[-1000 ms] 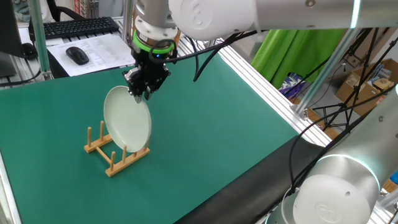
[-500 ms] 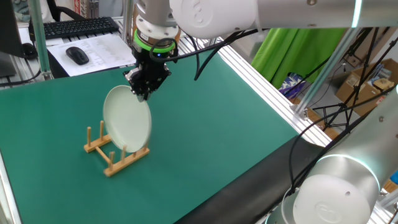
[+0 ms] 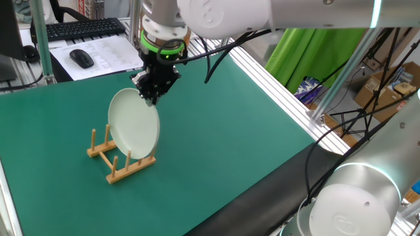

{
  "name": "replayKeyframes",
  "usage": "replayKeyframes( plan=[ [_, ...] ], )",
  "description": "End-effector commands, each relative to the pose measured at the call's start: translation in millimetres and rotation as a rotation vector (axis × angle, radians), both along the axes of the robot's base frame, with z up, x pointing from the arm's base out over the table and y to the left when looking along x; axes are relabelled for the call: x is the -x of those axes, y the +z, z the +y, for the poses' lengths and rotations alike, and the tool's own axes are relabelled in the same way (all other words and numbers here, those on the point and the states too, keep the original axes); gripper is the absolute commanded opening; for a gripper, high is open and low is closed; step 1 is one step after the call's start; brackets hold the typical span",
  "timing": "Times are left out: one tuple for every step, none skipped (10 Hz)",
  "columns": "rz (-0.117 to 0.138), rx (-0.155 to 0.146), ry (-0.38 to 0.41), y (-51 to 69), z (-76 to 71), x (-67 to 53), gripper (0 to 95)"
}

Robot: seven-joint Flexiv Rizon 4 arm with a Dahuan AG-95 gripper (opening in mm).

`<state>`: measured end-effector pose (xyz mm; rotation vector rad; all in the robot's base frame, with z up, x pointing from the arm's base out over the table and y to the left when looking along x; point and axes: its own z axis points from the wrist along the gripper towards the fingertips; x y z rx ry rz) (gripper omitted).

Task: Take the dish off the dish rack

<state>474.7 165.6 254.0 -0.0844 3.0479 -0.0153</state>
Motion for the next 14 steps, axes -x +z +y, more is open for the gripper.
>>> replayKeyframes(
  plan=[
    [-0.001,0.000,0.003,4.2,-2.5,1.5,0.0],
    [-0.001,0.000,0.003,7.1,-3.9,2.5,0.0],
    [-0.001,-0.001,0.003,7.9,-4.3,2.8,0.0],
    [0.000,0.000,0.005,7.9,-4.5,2.7,0.0],
    [0.001,0.000,0.007,7.9,-4.5,2.7,0.0],
    [0.000,0.000,0.008,6.2,-3.8,2.0,0.0],
    [0.001,0.002,0.004,3.6,-2.5,1.1,0.0],
    [0.005,0.003,-0.004,1.3,-1.4,0.6,19.0],
    [0.010,0.002,-0.007,0.2,-0.7,0.5,38.0],
    [0.019,-0.001,-0.010,-3.2,2.0,1.3,38.0],
    [0.023,-0.005,-0.029,-8.7,6.2,2.8,38.0],
    [0.025,-0.008,-0.051,-12.9,9.3,4.1,38.0],
    [0.036,-0.013,-0.063,-15.2,11.0,4.7,57.0],
    [0.045,-0.020,-0.080,-19.0,13.9,6.2,57.0]
  ],
)
